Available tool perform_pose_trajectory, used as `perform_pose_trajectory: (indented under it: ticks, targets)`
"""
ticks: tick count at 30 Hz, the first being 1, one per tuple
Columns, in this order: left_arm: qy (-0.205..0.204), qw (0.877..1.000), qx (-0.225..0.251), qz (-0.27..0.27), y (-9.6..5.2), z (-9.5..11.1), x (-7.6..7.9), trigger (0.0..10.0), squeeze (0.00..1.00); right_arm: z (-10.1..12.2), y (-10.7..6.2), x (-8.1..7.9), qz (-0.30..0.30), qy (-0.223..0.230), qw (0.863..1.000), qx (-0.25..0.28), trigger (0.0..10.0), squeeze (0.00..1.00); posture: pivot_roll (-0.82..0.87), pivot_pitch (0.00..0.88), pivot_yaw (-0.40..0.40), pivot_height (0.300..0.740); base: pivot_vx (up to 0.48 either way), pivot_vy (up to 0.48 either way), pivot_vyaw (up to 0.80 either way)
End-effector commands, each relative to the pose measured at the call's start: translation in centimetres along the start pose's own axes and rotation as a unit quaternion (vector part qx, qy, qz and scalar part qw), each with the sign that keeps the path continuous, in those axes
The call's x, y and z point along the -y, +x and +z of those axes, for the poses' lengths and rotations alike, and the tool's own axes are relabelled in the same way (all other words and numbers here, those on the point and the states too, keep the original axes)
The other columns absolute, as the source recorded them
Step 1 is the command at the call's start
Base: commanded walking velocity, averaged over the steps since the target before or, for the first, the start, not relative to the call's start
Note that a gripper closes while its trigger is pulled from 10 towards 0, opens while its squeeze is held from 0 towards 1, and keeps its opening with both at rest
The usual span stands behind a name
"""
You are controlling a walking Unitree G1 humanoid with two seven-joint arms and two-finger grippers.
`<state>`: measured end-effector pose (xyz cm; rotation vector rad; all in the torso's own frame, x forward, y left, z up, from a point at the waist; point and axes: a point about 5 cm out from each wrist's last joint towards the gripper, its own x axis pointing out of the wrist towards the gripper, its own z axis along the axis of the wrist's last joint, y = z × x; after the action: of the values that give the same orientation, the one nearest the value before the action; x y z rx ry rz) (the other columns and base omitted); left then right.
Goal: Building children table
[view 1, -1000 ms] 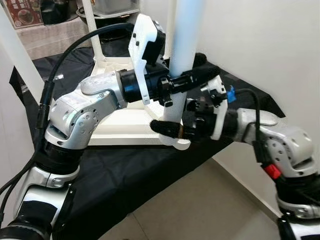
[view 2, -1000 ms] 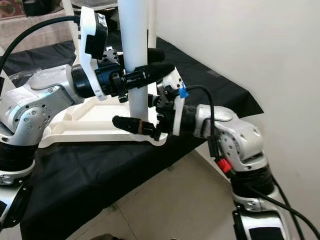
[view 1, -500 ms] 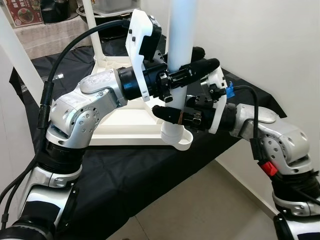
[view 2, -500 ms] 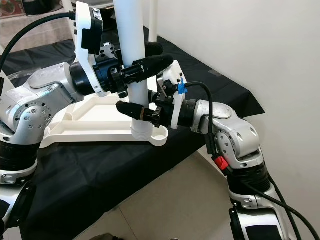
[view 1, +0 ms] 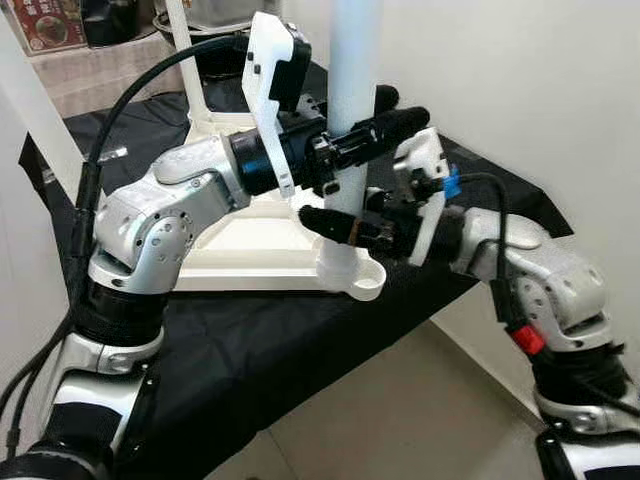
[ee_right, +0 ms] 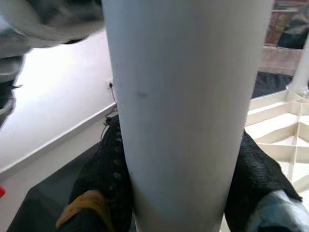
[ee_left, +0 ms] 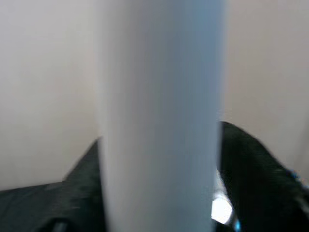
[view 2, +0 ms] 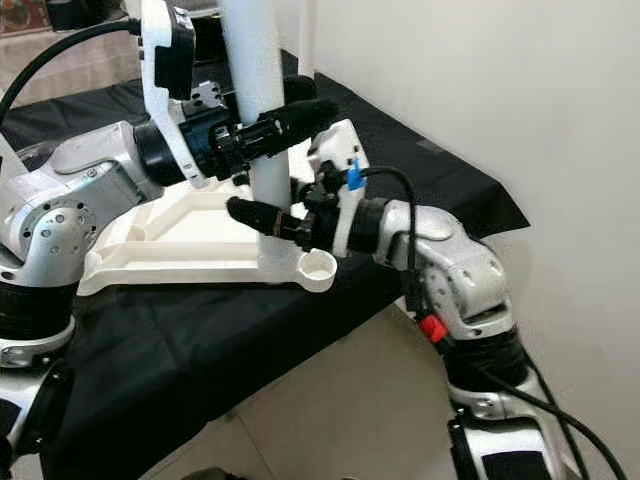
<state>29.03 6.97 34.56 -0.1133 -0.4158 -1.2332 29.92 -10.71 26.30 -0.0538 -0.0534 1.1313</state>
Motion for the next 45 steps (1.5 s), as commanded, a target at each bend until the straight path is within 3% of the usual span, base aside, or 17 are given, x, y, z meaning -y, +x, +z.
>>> perform_pose_trajectory:
  ticks: [1,5,11,16,18,20,21,22,23,24,26,30,32,33,34,38,45]
  targets:
    - [-0.003,1.0,0.013,-0.011,0.1,0.8,0.1,10.0,1.0,-0.6,0.2,0.2,-0.014,0.002,1.0,-0.012,0.0,0.0,-0.07,0.053,-0.03,0.74,0.0,0.0,0.0]
    - [-0.003,0.999,0.035,0.011,-0.6,2.3,-0.9,10.0,1.0,-1.1,0.3,1.2,-0.059,0.005,0.998,-0.02,0.0,0.0,-0.07,0.053,-0.029,0.74,0.0,0.0,0.0]
    - [0.006,0.993,0.098,0.065,-3.7,6.7,-2.4,10.0,1.0,-1.8,-1.0,3.1,-0.145,0.018,0.989,-0.016,0.0,0.0,-0.07,0.054,-0.029,0.74,0.0,0.0,0.0]
    - [0.029,0.985,0.094,0.141,-6.2,7.0,-2.7,10.0,1.0,-1.7,-2.8,5.2,-0.229,0.037,0.973,0.011,0.0,0.0,-0.07,0.057,-0.024,0.74,0.0,0.0,0.0]
    - [0.029,0.985,0.094,0.141,-6.2,7.0,-2.7,10.0,1.0,-1.7,-2.8,5.2,-0.229,0.037,0.973,0.011,0.0,0.0,-0.07,0.057,-0.024,0.74,0.0,0.0,0.0]
    - [0.02,0.98,0.095,0.174,-6.9,6.2,-2.8,10.0,1.0,-1.6,-3.3,5.8,-0.256,0.044,0.965,0.023,0.0,0.0,-0.06,0.057,-0.025,0.74,0.0,0.0,0.0]
    - [0.016,0.967,0.041,0.252,-7.8,1.8,-2.7,10.0,0.0,-1.4,-3.8,6.2,-0.285,0.033,0.957,0.046,10.0,0.0,-0.06,0.05,-0.031,0.74,0.0,0.0,0.0]
    - [0.016,0.967,0.041,0.252,-7.8,1.8,-2.7,10.0,0.0,-1.4,-3.8,6.2,-0.285,0.033,0.957,0.046,10.0,0.0,-0.06,0.05,-0.031,0.74,0.0,0.0,0.0]
    - [-0.003,0.929,-0.096,0.356,-10.3,-7.8,-1.1,10.0,0.0,-1.9,-3.6,5.7,-0.285,0.043,0.956,0.061,10.0,0.0,-0.06,0.045,-0.034,0.74,0.0,0.0,0.0]
    - [-0.027,0.918,-0.124,0.376,-11.4,-10.8,0.1,10.0,0.0,-2.4,-3.1,5.0,-0.262,0.049,0.962,0.064,10.0,0.0,-0.07,0.038,-0.035,0.74,0.0,0.0,0.0]
    - [-0.05,0.91,-0.128,0.392,-12.2,-12.3,0.7,10.0,0.0,-2.7,-2.8,4.3,-0.242,0.055,0.967,0.062,10.0,0.0,-0.07,0.036,-0.037,0.74,0.0,0.0,0.0]
    - [-0.05,0.91,-0.128,0.392,-12.2,-12.3,0.7,10.0,0.0,-2.7,-2.8,4.3,-0.242,0.055,0.967,0.062,10.0,0.0,-0.07,0.036,-0.037,0.74,0.0,0.0,0.0]
    - [-0.077,0.888,-0.152,0.427,-14.2,-14.6,2.2,10.0,0.0,-4.4,-1.4,2.1,-0.193,0.052,0.979,0.039,10.0,0.0,-0.06,0.02,-0.046,0.74,0.0,-0.234,0.0]
    - [-0.077,0.888,-0.152,0.427,-14.2,-14.6,2.2,10.0,0.0,-4.4,-1.4,2.1,-0.193,0.052,0.979,0.039,10.0,0.0,-0.06,0.02,-0.046,0.74,0.0,-0.469,0.0]
    - [-0.09,0.878,-0.158,0.442,-14.9,-15.2,2.9,10.0,0.0,-5.1,-0.9,1.1,-0.173,0.057,0.983,0.032,10.0,0.0,-0.06,0.02,-0.046,0.74,0.0,-0.469,0.68]
    - [-0.095,0.871,-0.155,0.456,-15.4,-15.2,3.5,10.0,0.0,-5.7,-0.5,0.1,-0.147,0.057,0.987,0.027,10.0,0.0,-0.06,0.008,-0.057,0.74,0.0,-0.467,0.74]
    - [-0.07,0.873,-0.143,0.461,-14.7,-15.1,3.8,10.0,0.0,-5.5,-0.5,0.1,-0.121,0.046,0.991,0.029,10.0,0.0,-0.06,0.008,-0.061,0.74,0.0,-0.465,0.8]
